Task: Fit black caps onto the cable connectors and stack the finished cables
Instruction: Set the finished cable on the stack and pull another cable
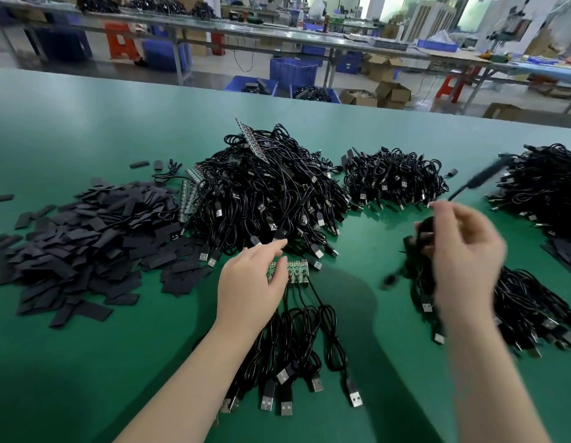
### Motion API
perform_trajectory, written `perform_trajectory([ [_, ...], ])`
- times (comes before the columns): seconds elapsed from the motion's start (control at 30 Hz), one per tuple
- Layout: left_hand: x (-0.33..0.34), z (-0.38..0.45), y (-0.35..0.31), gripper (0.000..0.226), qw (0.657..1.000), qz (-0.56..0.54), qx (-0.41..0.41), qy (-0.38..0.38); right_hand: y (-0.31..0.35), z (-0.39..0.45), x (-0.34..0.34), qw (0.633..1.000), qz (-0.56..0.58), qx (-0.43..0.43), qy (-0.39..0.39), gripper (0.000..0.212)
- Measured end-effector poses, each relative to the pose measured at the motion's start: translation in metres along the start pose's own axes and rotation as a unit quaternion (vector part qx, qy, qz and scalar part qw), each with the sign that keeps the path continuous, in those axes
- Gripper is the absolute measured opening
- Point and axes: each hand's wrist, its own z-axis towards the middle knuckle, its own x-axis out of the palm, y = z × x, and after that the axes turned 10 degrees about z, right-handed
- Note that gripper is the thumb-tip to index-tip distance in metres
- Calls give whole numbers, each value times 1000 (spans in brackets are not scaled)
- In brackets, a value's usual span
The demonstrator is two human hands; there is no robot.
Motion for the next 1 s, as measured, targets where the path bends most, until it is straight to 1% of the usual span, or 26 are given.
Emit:
perform_trajectory([
  [0.03, 1, 0, -1, 29, 1000, 18, -10, 18, 4, 14, -13, 989, -136, -48, -11, 15],
  [0.07, 2, 1, -1, 29, 998, 35, -15, 40, 6, 27, -24, 960, -270, -75, -23, 24],
  [0.1, 4, 1, -1, 30, 997, 51, -14, 59, 6, 38, -34, 920, -382, -73, -37, 30],
  [0.13, 6, 1, -1, 30, 995, 64, -11, 73, 4, 48, -43, 881, -470, -48, -40, 34],
  [0.2, 8, 2, 1, 31, 994, 74, -3, 83, -1, 57, -52, 788, -615, 36, -7, 38],
  [0.23, 8, 2, 2, 32, 993, 77, 1, 84, -3, 56, -52, 747, -662, 54, 16, 41],
  [0.27, 9, 2, 2, 34, 993, 84, 6, 87, -5, 52, -48, 737, -674, 42, 34, 42],
  [0.3, 10, 2, 3, 36, 991, 94, 12, 92, -7, 47, -42, 757, -651, 7, 51, 40],
  [0.33, 11, 2, 4, 39, 989, 105, 17, 99, -10, 39, -33, 790, -607, -28, 82, 36],
  [0.37, 12, 3, 5, 43, 987, 117, 19, 108, -13, 28, -21, 822, -554, -44, 128, 32],
  [0.4, 14, 4, 6, 45, 985, 127, 20, 118, -16, 15, -6, 841, -506, -29, 189, 27],
  [0.43, 14, 4, 7, 47, 983, 134, 20, 126, -22, 1, 11, 846, -468, 9, 255, 25],
  [0.47, 15, 5, 7, 47, 982, 137, 20, 129, -29, -13, 27, 839, -442, 50, 312, 25],
  [0.5, 14, 4, 7, 46, 983, 135, 19, 125, -39, -26, 41, 828, -431, 75, 351, 25],
  [0.53, 14, 4, 7, 44, 985, 130, 18, 115, -48, -36, 52, 822, -428, 80, 366, 25],
  [0.57, 13, 3, 7, 42, 987, 126, 19, 100, -58, -44, 61, 826, -426, 70, 363, 24],
  [0.6, 11, 2, 6, 40, 989, 123, 21, 81, -65, -51, 66, 839, -416, 54, 346, 22],
  [0.63, 10, 1, 6, 38, 991, 121, 19, 60, -72, -55, 68, 865, -385, 43, 318, 20],
  [0.7, 8, 1, 5, 36, 994, 106, 7, 27, -80, -61, 67, 920, -287, 49, 261, 16],
  [0.73, 8, 2, 4, 35, 995, 97, 4, 18, -82, -63, 66, 938, -242, 57, 243, 15],
  [0.8, 6, 2, 1, 30, 995, 97, 10, 3, -85, -67, 63, 950, -200, 41, 236, 10],
  [0.83, 6, 3, -1, 25, 995, 98, 19, -7, -85, -68, 62, 952, -192, 22, 237, 15],
  [0.9, 4, 3, -2, 15, 995, 92, 37, -19, -85, -69, 59, 954, -179, -11, 241, 33],
  [0.93, 3, 3, -2, 12, 995, 86, 44, -16, -85, -69, 58, 955, -172, -22, 242, 36],
  [0.97, 3, 3, -2, 11, 996, 81, 48, -9, -86, -69, 57, 955, -168, -31, 243, 34],
  [1.0, 2, 3, -1, 11, 996, 76, 49, 0, -87, -68, 57, 955, -167, -40, 241, 28],
])
